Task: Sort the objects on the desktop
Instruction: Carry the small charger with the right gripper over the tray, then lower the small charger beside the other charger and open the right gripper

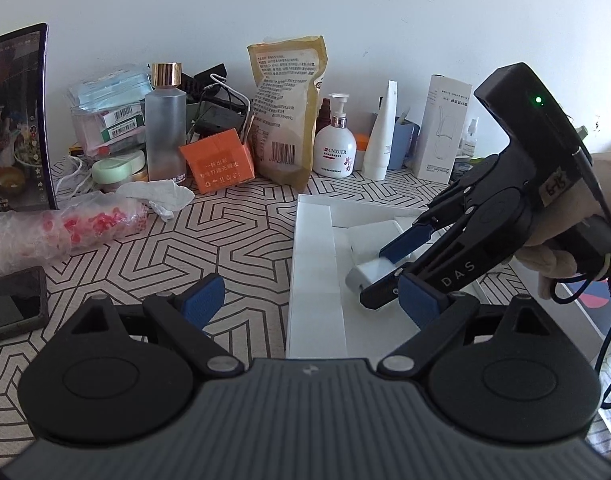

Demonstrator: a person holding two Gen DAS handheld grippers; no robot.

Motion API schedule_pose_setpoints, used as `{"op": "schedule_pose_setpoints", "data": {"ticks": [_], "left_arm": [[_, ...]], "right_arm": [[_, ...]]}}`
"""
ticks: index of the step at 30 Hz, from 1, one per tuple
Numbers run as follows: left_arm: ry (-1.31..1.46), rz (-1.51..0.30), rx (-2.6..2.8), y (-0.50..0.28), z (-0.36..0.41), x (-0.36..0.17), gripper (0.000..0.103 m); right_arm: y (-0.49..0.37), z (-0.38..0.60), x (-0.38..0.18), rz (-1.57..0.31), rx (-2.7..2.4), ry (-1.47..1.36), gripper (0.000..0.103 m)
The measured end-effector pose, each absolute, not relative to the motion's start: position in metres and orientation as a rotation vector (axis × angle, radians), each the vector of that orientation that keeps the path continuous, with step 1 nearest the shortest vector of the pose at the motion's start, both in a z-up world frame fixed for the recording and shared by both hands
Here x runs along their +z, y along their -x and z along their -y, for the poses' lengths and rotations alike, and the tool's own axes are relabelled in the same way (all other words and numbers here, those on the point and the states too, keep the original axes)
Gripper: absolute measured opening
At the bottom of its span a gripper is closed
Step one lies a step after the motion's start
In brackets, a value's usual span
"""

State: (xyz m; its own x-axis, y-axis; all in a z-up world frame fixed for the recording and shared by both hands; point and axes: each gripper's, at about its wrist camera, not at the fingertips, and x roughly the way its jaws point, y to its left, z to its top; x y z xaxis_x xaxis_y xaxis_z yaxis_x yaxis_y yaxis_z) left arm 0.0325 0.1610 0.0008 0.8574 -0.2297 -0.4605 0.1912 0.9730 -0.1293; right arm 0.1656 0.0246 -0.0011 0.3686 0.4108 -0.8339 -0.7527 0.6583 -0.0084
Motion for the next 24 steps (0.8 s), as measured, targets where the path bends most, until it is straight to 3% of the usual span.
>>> {"op": "schedule_pose_setpoints", "data": {"ticks": [12, 15, 24], "left_arm": [[0.112, -0.475, -0.231, -0.037, -0.148, 0.002, 0.094], [0.105, -0.477, -0.227, -0.038, -0.146, 0.002, 0.094], [0.088, -0.476, -0.210, -0.031, -0.144, 0.006, 0.094]], "right_arm": [[-0.181, 0.023, 0.014, -0.872, 0.647, 0.371, 0.061], [-0.181, 0.024, 0.009, -0.885, 0.673, 0.402, 0.040], [-0.189, -0.001, 0.000, -0.877, 0.717, 0.426, 0.043]]}}
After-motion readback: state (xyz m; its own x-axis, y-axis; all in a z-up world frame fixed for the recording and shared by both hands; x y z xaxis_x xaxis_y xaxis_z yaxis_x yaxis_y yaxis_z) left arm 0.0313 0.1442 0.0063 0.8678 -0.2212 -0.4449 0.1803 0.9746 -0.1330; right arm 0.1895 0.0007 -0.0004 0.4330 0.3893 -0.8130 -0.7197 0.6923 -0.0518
